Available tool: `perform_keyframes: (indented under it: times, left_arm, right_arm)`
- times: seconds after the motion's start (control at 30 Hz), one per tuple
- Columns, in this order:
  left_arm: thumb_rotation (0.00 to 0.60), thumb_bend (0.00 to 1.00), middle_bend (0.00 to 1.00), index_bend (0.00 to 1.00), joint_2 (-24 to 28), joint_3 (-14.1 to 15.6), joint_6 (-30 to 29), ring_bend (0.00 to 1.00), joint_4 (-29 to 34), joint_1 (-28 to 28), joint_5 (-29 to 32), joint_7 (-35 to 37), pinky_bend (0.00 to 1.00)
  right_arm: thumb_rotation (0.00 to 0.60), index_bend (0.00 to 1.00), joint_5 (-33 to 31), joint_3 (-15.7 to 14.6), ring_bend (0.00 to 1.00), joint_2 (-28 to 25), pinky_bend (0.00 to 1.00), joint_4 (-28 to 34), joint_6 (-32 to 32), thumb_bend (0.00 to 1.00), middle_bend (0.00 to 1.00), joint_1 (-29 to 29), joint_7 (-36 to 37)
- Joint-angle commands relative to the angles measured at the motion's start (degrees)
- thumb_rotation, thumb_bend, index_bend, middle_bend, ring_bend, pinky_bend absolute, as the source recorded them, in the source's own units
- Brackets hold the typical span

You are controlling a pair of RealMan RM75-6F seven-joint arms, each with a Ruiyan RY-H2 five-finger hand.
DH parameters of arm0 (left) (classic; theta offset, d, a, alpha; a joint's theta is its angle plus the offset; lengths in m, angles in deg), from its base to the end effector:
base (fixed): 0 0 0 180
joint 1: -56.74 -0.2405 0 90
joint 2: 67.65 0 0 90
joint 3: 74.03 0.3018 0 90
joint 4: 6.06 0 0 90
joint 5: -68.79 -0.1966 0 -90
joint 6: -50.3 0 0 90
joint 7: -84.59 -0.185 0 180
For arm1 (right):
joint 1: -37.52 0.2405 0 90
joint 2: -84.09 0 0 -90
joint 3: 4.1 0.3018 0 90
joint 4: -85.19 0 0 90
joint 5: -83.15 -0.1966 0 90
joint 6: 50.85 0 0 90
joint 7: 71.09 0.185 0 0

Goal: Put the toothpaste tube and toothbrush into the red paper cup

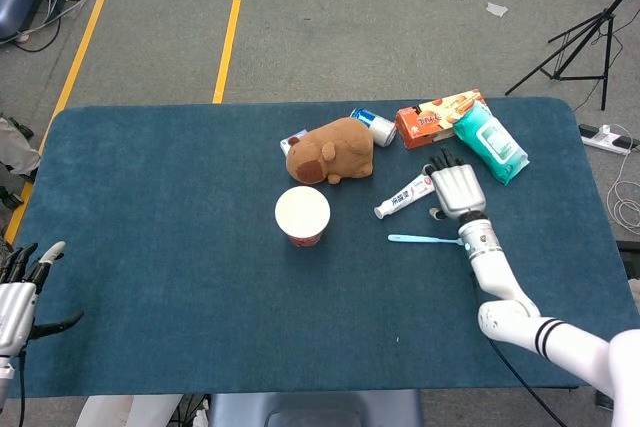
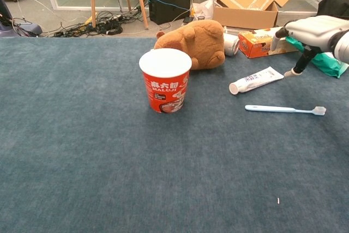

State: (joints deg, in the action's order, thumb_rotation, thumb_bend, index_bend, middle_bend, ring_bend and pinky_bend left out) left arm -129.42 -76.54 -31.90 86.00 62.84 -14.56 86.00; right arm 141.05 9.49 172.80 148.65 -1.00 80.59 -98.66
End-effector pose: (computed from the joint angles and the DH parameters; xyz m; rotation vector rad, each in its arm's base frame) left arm -0.3564 0.2308 0.2008 -1.3882 -0.9326 -0.8526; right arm -0.2566 -0.4794 0.0381 1.6832 -0.7176 0.5941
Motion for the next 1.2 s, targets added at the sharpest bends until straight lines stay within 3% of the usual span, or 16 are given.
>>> perform_keyframes:
  times: [0.03, 0.13, 0.27, 0.4, 0.57, 0.8, 1.2]
  left_arm:
    - [0.600, 0.00, 0.23, 0.07, 0.20, -0.01, 0.12, 0.05, 0.01, 0.03, -0.01, 0.42, 0.01]
    - [0.600, 0.00, 0.23, 0.07, 0.47, -0.02, 0.15, 0.05, 0.05, 0.01, -0.01, 0.87, 0.01]
    - [0.600, 0.00, 0.23, 0.07, 0.81, -0.09, -0.13, 0.05, 0.20, -0.12, -0.09, 1.40, 0.01]
    - [0.600, 0.00, 0.23, 0.07, 1.07, 0.02, -0.25, 0.05, 0.37, -0.19, -0.37, 1.75, 0.01]
    - [0.600, 0.00, 0.23, 0.07, 1.20, 0.07, -0.23, 0.05, 0.49, -0.21, -0.46, 1.81, 0.01]
    - [0.600, 0.00, 0.23, 0.07, 1.28, 0.06, -0.14, 0.05, 0.47, -0.21, -0.36, 1.85, 0.01]
    - [0.600, 0.00, 0.27, 0.07, 1.17, 0.27, 0.10, 0.08, 0.49, -0.13, -0.54, 1.34, 0.06]
  right_arm:
    - [0.600, 0.34, -1.23, -0.25, 0.03, 2.81, 0.26, -3.25, -1.25, 0.07, 0.23, 1.48, -1.18]
    - [0.600, 0.34, -0.67, -0.99, 0.06, 4.97, 0.31, -6.33, -1.13, 0.07, 0.27, 2.43, -2.76]
    - [0.600, 0.34, 1.61, -1.98, 0.19, 7.34, 0.53, -9.79, -0.12, 0.06, 0.41, 3.44, -3.72]
    - [0.600, 0.34, 3.59, -1.82, 0.48, 8.69, 0.75, -11.87, 0.82, 0.04, 0.72, 4.30, -2.64]
    - [0.600, 0.34, 4.50, -1.34, 0.75, 8.93, 0.96, -12.47, 0.95, 0.03, 0.97, 5.16, -2.58]
    - [0.600, 0.36, 0.65, 0.41, 1.00, 8.03, 1.00, -10.64, -1.96, 0.04, 1.00, 6.04, -5.09]
    - [0.600, 0.41, -7.05, 0.89, 1.00, 8.21, 1.00, -9.22, -5.63, 0.04, 1.00, 7.24, -11.03]
